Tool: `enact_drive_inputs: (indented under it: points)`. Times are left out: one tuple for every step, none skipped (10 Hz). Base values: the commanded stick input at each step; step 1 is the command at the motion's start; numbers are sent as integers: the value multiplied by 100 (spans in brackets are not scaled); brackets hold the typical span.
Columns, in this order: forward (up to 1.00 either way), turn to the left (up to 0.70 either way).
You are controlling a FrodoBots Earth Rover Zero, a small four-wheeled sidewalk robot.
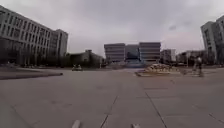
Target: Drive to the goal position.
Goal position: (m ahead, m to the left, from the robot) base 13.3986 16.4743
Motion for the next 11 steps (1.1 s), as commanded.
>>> enact_drive_inputs:
  points:
    - [70, 0]
    - [70, 0]
    - [70, 0]
    - [70, 0]
    - [70, 2]
    - [70, 6]
    - [70, 10]
    - [70, 11]
    - [70, 5]
    - [70, 1]
    - [70, 0]
